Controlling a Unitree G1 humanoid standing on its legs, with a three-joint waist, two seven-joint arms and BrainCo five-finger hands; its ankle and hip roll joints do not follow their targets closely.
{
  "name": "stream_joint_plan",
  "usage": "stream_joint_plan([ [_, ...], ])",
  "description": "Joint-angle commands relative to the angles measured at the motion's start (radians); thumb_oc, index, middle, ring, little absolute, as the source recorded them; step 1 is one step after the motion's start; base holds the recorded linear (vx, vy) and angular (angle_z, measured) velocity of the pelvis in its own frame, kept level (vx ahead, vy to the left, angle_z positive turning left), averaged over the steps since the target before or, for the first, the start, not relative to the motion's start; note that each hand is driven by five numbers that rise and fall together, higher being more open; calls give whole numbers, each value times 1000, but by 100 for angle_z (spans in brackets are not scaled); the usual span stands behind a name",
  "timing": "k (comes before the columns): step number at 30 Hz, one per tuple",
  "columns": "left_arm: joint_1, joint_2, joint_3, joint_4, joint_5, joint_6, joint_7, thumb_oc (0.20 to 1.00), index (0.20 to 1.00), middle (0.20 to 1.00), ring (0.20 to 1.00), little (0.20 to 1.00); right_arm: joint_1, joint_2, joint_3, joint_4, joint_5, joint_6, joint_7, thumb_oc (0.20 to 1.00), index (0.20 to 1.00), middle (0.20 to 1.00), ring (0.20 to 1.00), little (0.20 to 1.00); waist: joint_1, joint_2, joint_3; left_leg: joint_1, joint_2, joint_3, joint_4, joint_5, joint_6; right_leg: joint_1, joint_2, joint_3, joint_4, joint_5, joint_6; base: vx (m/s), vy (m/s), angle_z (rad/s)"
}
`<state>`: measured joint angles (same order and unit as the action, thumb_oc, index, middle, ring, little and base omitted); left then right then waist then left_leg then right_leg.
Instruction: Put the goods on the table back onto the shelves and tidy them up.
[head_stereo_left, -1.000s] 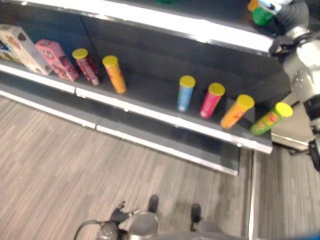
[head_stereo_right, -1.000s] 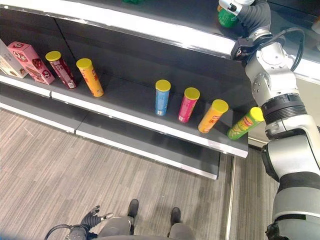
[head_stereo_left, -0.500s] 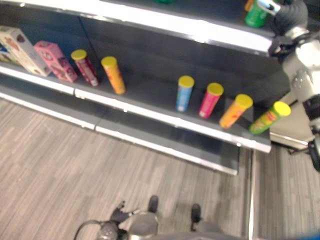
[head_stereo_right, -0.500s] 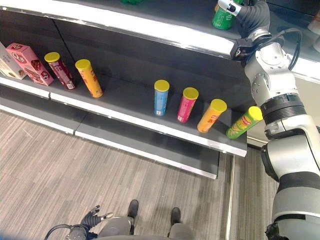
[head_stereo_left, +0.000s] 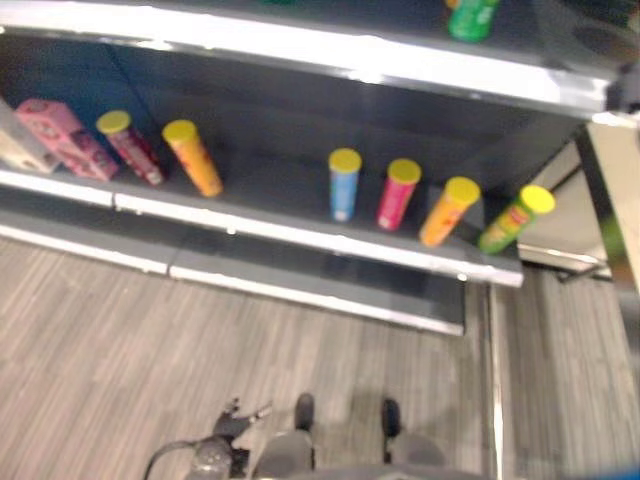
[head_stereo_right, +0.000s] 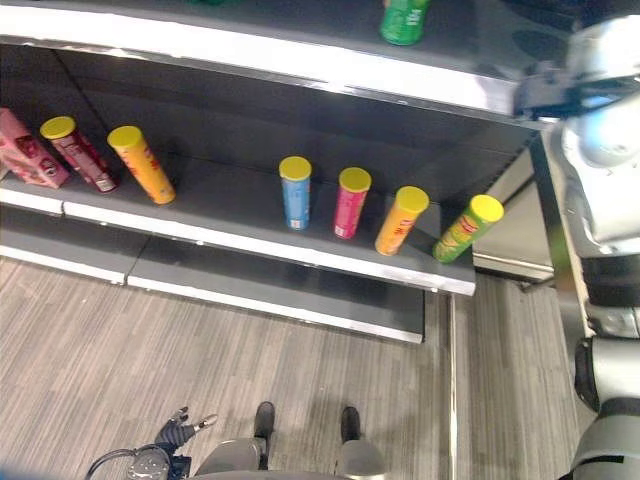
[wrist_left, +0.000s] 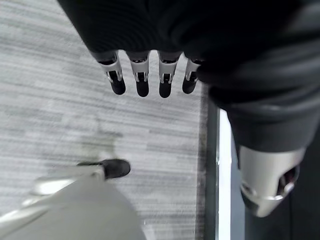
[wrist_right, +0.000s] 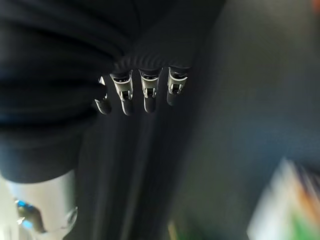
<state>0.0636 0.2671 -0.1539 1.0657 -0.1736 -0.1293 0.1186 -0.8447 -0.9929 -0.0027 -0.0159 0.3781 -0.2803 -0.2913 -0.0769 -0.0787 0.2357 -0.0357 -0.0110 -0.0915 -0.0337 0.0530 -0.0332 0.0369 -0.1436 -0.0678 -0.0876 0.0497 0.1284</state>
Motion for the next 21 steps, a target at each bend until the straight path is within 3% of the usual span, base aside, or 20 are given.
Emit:
stream_joint_plan([
  [1,-27,25,15,44,41,-12,13,1000,1000,1000,1000,1000,64,4,-80,-82,87,-109,0,1000,1000,1000,1000,1000,-12,-30,-27,-33,96,29,235,-244,-63,-30,-20,43,114,-120,50,-3,-34,-22],
  [3,-29,35,18,40,44,-12,13,1000,1000,1000,1000,1000,84,24,-97,-109,142,-129,34,1000,1000,1000,1000,1000,-12,-42,-25,-49,102,19,290,-265,-68,-41,-8,72,122,-120,49,-31,10,-32],
  [4,-39,45,21,30,26,-14,9,1000,1000,1000,1000,1000,110,67,-109,-147,251,-161,83,1000,1000,1000,1000,1000,-13,-62,-17,-60,88,-76,346,-291,-82,-61,9,137,132,-116,50,-58,154,-69],
  [5,-52,42,24,37,18,-12,3,1000,1000,1000,1000,1000,171,81,-158,-181,288,-159,105,1000,1000,1000,1000,1000,-33,-64,-23,-38,81,-113,318,-299,-81,-64,10,152,127,-99,53,-51,148,-97],
  [8,-55,42,17,44,15,-12,0,1000,1000,1000,1000,1000,200,94,-180,-190,301,-167,111,1000,1000,1000,1000,1000,-48,-62,-30,-15,80,-110,272,-286,-71,-77,1,155,127,-83,60,-55,182,-62],
  [9,-55,41,17,39,22,-13,-7,1000,1000,1000,1000,1000,246,109,-216,-225,313,-154,133,1000,1000,1000,1000,1000,-79,-61,-35,2,59,-114,238,-282,-56,-107,-10,187,128,-48,79,-69,270,-7],
  [13,-57,50,31,34,31,-18,-11,1000,1000,1000,1000,1000,300,126,-233,-241,310,-153,139,1000,1000,1000,1000,1000,-109,-61,-41,13,47,-52,218,-292,-35,-138,-4,243,118,-22,105,-54,261,-55],
  [15,-62,53,45,32,37,-18,-11,1000,1000,1000,1000,1000,345,132,-233,-231,291,-135,135,1000,1000,1000,1000,1000,-126,-71,-31,27,41,45,210,-295,-13,-182,5,278,142,3,131,-78,225,-120],
  [17,-59,48,44,38,57,-16,-11,1000,1000,1000,1000,1000,354,132,-234,-228,272,-129,130,1000,1000,1000,1000,1000,-124,-71,-15,47,54,103,213,-301,-2,-199,10,253,174,-3,133,-29,107,-135],
  [21,-65,57,61,31,49,-12,-10,1000,1000,1000,1000,1000,357,104,-259,-217,236,-131,99,1000,1000,1000,1000,1000,-120,-58,-1,58,80,162,225,-300,13,-187,-34,146,214,-25,108,-32,28,-84],
])
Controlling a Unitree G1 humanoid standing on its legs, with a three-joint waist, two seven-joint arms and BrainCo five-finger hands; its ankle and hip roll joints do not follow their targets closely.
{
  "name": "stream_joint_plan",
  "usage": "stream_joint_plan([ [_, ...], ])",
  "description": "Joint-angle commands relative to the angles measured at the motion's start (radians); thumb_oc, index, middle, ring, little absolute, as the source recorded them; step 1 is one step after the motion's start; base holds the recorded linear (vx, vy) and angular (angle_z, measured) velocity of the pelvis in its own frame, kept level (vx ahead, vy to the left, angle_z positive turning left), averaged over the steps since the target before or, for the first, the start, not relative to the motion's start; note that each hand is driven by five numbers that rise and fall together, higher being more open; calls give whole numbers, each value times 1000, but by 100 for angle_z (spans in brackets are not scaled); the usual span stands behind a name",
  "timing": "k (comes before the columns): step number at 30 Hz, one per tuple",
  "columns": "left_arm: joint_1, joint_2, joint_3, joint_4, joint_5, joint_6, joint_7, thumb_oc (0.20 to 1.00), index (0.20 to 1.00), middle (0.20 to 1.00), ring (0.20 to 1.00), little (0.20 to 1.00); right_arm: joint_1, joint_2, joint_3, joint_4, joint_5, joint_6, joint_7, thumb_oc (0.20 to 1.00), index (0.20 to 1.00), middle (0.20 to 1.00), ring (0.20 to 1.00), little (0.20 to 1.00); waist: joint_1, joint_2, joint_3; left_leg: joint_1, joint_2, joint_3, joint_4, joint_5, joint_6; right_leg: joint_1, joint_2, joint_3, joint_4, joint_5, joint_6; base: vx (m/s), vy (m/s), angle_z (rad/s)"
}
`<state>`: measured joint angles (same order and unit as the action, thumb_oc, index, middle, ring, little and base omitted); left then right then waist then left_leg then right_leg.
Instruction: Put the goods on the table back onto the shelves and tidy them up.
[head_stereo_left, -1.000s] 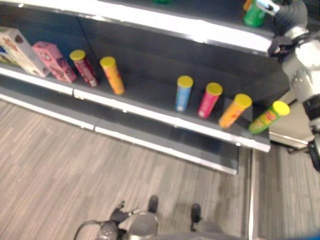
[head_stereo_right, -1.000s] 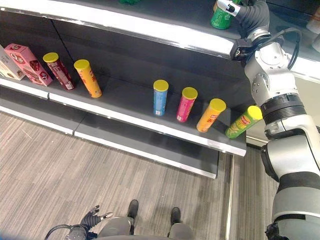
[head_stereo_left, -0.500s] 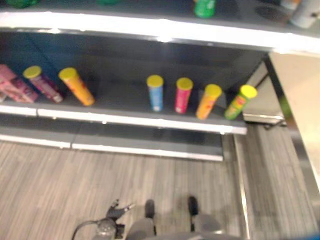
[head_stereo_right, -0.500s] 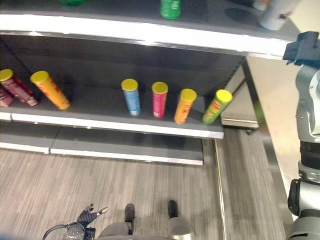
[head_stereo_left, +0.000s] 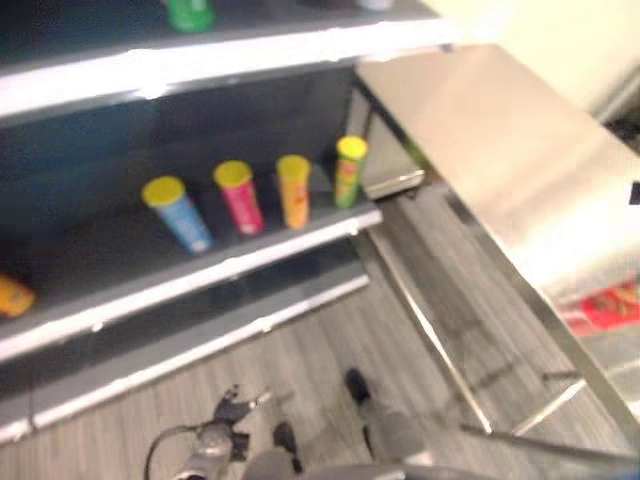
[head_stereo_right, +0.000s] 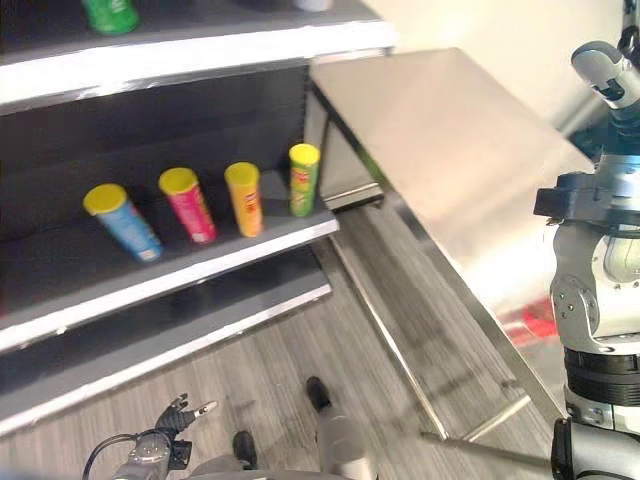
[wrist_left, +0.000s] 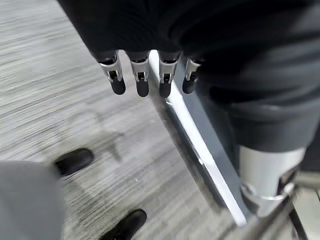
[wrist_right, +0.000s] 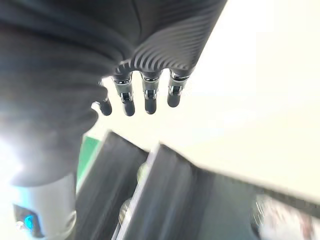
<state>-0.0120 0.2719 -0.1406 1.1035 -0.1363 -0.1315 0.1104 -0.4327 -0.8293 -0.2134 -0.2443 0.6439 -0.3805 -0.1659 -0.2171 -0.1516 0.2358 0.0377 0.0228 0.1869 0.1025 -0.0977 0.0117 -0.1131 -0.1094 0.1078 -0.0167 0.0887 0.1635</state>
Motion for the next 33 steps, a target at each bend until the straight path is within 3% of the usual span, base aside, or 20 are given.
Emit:
stream_joint_plan([
  [1,6,53,50,-8,9,-9,-3,1000,1000,1000,1000,1000,-57,-72,-55,21,-46,-34,-45,1000,1000,1000,1000,1000,24,23,4,-11,62,-103,95,-155,-31,-23,-78,-50,159,-66,65,-77,-27,-54],
  [5,-1,64,63,-8,-4,-5,0,1000,1000,1000,1000,1000,-68,-110,-82,62,-64,-41,-96,1000,1000,1000,1000,1000,31,36,-3,-31,110,-56,92,-142,-29,11,-140,-120,176,-51,48,-112,-54,-45],
  [9,11,82,85,-24,-6,-4,-3,1000,1000,1000,1000,1000,-5,-158,-161,76,-139,-18,-140,1000,1000,1000,1000,1000,49,9,-45,-51,110,-16,79,-128,-37,70,-180,-199,109,5,78,-44,-102,-119],
  [11,8,88,112,-7,0,1,6,1000,1000,1000,1000,1000,68,-154,-227,88,-134,-15,-157,1000,1000,1000,1000,1000,45,-14,-71,-58,129,19,85,-123,-53,73,-149,-212,50,-4,96,7,-202,-59],
  [17,24,80,107,-2,11,-1,5,1000,1000,1000,1000,1000,195,-159,-360,91,-52,-32,-132,1000,1000,1000,1000,1000,31,-18,-90,-30,175,25,96,-136,-92,84,-101,-190,42,-72,81,133,-151,-23],
  [18,40,76,98,-16,28,-2,-3,1000,1000,1000,1000,1000,246,-153,-387,73,8,-33,-81,1000,1000,1000,1000,1000,13,-29,-85,-23,217,20,191,-148,-110,98,-71,-172,59,-114,56,111,-130,-10],
  [19,40,76,97,-16,28,-1,-3,1000,1000,1000,1000,1000,249,-153,-390,73,9,-33,-80,1000,1000,1000,1000,1000,14,-29,-85,-25,218,20,193,-149,-110,97,-70,-172,59,-114,56,115,-161,0],
  [20,41,74,94,-21,26,-1,0,1000,1000,1000,1000,1000,233,-161,-356,85,37,-36,-62,1000,1000,1000,1000,1000,20,-32,-70,-45,234,-15,283,-102,-134,104,-49,-147,67,-116,45,-2,-17,-12],
  [21,38,68,75,-29,13,-2,-7,1000,1000,1000,1000,1000,228,-162,-272,101,98,-1,14,1000,1000,1000,1000,1000,47,-47,-54,-66,174,-157,285,-115,-155,107,-43,-112,56,-110,46,-15,-2,-39],
  [22,42,61,46,-20,13,-4,-20,1000,1000,1000,1000,1000,224,-183,-220,139,96,8,44,1000,1000,1000,1000,1000,64,-59,-57,-63,94,-284,207,-164,-130,86,-50,-86,68,-100,50,22,59,-91],
  [24,26,70,45,-33,10,-5,-33,1000,1000,1000,1000,1000,237,-199,-187,155,100,81,98,1000,1000,1000,1000,1000,57,-61,-48,-74,61,-350,214,-177,-127,88,-53,-68,66,-87,55,20,63,-94],
  [26,20,71,35,-31,7,-9,-43,1000,1000,1000,1000,1000,229,-184,-150,172,94,87,118,1000,1000,1000,1000,1000,51,-53,-48,-67,55,-351,186,-180,-118,77,-53,-59,57,-73,60,-49,137,-38],
  [29,14,75,35,-17,43,-6,-36,1000,1000,1000,1000,1000,150,-175,10,214,8,110,151,1000,1000,1000,1000,1000,54,-33,-41,-27,43,-246,105,-156,-94,40,-76,-43,38,-18,92,-60,221,-59],
  [33,19,80,48,-6,48,-1,-36,1000,1000,1000,1000,1000,86,-170,89,225,-1,120,170,1000,1000,1000,1000,1000,65,-12,-11,-5,40,-196,75,-139,-79,11,-90,-69,84,-12,98,-61,89,-82],
])
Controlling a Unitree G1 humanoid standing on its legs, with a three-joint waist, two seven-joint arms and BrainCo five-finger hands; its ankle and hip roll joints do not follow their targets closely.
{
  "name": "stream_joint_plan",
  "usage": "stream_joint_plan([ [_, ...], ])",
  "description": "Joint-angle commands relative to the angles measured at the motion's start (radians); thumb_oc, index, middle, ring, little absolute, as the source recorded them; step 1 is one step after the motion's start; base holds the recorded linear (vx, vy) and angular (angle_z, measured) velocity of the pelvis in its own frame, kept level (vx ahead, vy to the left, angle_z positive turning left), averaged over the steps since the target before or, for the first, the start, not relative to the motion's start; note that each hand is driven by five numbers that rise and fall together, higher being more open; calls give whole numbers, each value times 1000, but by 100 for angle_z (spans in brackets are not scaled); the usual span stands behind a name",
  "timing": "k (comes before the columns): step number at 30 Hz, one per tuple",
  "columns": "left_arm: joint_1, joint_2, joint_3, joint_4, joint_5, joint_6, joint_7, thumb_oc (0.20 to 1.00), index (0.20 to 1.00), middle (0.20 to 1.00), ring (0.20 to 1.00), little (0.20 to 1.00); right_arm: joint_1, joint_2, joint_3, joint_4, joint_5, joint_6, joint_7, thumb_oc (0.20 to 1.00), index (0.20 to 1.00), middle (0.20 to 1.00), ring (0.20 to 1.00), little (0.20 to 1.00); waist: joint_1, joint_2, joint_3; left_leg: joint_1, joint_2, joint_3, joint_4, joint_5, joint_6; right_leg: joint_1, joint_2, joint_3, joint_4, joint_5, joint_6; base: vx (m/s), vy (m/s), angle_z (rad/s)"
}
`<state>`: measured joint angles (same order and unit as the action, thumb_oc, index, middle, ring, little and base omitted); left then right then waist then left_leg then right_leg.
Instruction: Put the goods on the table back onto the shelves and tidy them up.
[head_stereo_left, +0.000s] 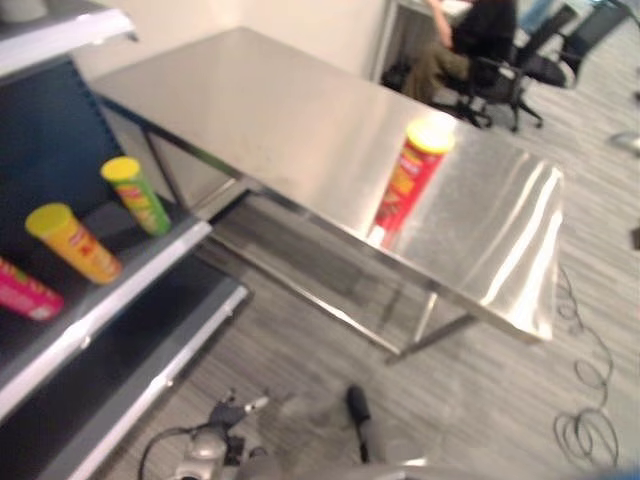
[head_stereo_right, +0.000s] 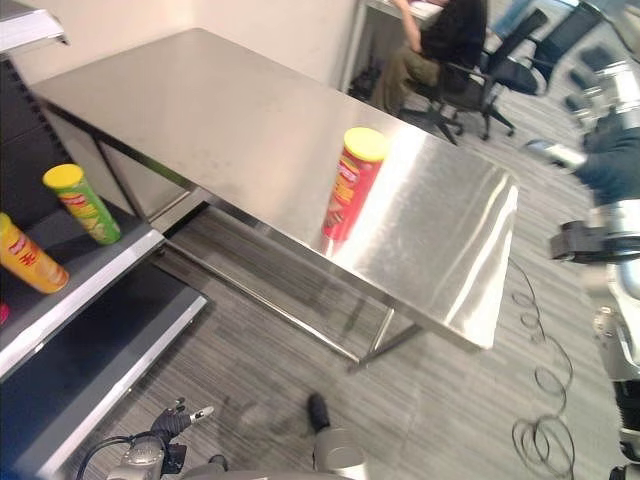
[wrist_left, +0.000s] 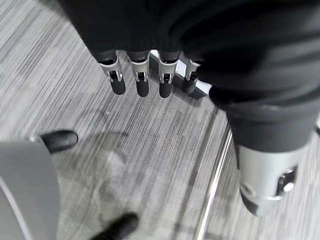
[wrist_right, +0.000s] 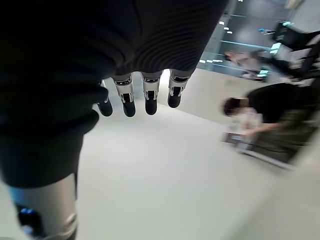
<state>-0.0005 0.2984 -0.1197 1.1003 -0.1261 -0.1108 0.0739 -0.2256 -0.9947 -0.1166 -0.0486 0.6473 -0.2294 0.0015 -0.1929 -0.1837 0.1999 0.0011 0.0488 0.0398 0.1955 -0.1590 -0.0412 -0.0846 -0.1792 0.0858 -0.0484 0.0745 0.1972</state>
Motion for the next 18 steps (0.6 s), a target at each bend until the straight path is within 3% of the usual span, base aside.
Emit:
stream_joint_plan([
  [1,9,56,29,1,45,-18,0,1000,1000,1000,1000,1000,-126,-5,0,25,-16,-27,4,1000,1000,1000,1000,1000,42,29,36,27,18,-41,-14,-76,-24,-12,-28,-70,135,-11,65,-84,9,-41],
  [7,10,54,22,4,58,-21,-3,1000,1000,1000,1000,1000,-135,-50,63,6,-71,-11,38,1000,1000,1000,1000,1000,58,49,31,-7,12,-56,-15,-58,-25,27,-40,-109,120,-42,43,-50,-17,12],
  [11,8,39,4,-4,49,-20,2,1000,1000,1000,1000,1000,-210,-69,183,10,-104,6,52,1000,1000,1000,1000,1000,73,49,1,8,38,-68,-45,-47,-41,50,-27,-137,86,-69,29,88,-81,10],
  [18,6,29,-24,-23,44,-14,6,1000,1000,1000,1000,1000,-314,-60,289,49,-153,27,34,1000,1000,1000,1000,1000,76,54,-13,22,63,-92,-78,-29,-58,72,-19,-168,83,-96,19,50,-60,12],
])
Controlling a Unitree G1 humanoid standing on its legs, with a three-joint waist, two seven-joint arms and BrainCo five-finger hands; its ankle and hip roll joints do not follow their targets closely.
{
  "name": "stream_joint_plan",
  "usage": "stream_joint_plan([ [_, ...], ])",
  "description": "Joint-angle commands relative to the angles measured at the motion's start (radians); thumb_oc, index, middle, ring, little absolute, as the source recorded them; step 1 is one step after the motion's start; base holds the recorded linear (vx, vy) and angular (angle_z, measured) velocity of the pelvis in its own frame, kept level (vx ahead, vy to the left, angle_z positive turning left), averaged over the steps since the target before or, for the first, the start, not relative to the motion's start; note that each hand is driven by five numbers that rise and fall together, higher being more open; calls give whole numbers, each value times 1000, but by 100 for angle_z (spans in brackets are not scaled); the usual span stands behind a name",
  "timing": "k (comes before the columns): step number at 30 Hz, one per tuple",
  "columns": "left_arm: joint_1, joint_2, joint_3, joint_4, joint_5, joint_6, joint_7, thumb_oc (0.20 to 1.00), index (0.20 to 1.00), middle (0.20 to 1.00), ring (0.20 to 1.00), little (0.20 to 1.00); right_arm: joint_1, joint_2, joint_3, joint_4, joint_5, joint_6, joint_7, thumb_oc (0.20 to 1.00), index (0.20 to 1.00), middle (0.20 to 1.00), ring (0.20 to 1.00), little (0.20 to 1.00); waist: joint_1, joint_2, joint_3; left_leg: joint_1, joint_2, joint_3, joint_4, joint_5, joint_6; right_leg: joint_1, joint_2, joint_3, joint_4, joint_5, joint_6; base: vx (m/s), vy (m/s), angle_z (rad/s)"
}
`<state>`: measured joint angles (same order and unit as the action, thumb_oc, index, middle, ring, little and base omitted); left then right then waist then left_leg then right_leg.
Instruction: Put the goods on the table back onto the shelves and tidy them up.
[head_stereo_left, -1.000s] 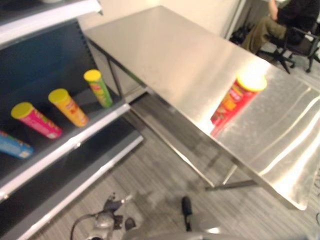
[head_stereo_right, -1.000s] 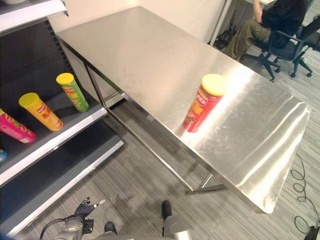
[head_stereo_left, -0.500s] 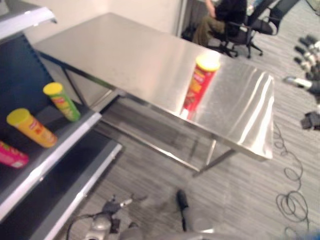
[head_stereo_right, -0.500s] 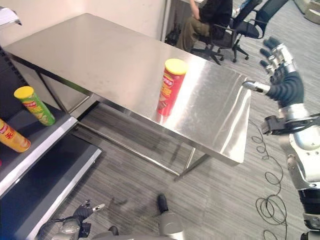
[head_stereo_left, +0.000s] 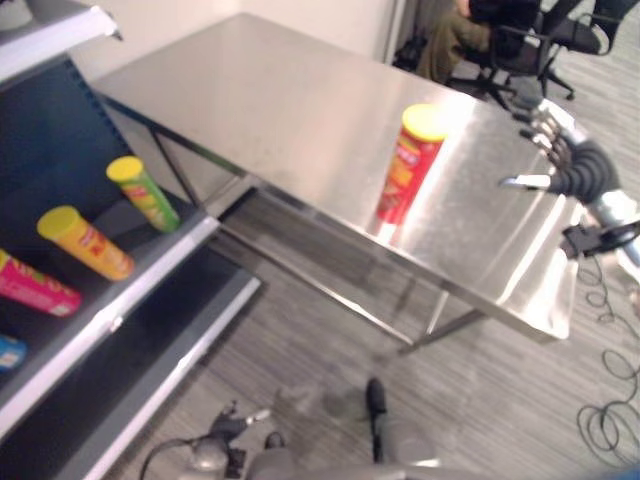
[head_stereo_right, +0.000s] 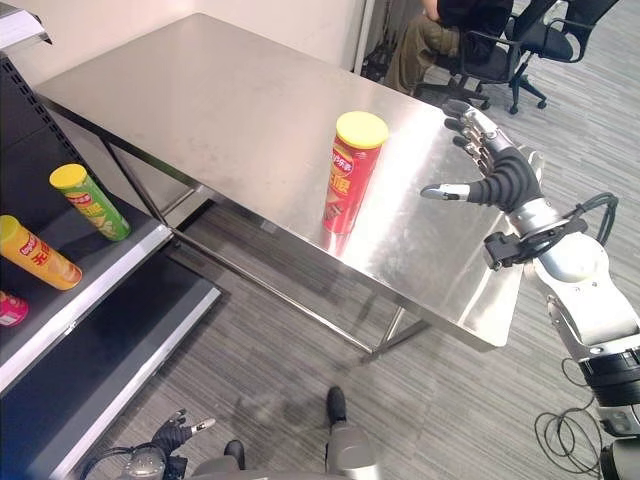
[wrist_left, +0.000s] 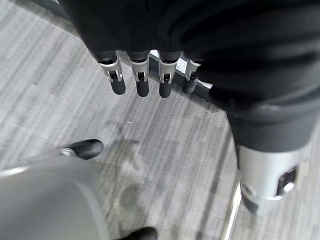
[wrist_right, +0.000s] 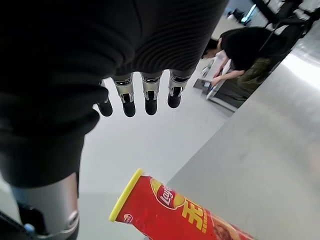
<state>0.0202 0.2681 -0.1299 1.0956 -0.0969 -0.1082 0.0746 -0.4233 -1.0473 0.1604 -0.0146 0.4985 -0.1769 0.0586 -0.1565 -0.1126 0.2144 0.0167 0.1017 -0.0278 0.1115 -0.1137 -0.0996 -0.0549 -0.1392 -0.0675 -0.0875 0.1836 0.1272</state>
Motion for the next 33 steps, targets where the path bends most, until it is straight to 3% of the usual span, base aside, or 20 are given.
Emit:
stream_joint_plan([
  [1,-16,60,-17,-18,15,-15,6,1000,1000,1000,1000,1000,-133,-1,27,29,3,-23,-24,1000,1000,1000,1000,1000,41,-14,-28,5,13,-29,5,-72,-3,43,-58,-19,124,-209,88,37,-45,14],
  [18,19,62,-31,-14,16,-7,-8,1000,1000,1000,1000,1000,-263,26,156,108,4,-5,-19,1000,1000,1000,1000,1000,62,17,-25,6,21,-43,-11,-55,-17,66,-59,-39,115,-229,77,15,-14,9],
  [33,12,69,-42,-35,-10,-12,-15,1000,1000,1000,1000,1000,-320,36,211,204,-34,20,-26,1000,1000,1000,1000,1000,77,13,-17,-9,17,-63,-19,-48,-16,71,-68,-61,114,-235,77,0,9,2],
])
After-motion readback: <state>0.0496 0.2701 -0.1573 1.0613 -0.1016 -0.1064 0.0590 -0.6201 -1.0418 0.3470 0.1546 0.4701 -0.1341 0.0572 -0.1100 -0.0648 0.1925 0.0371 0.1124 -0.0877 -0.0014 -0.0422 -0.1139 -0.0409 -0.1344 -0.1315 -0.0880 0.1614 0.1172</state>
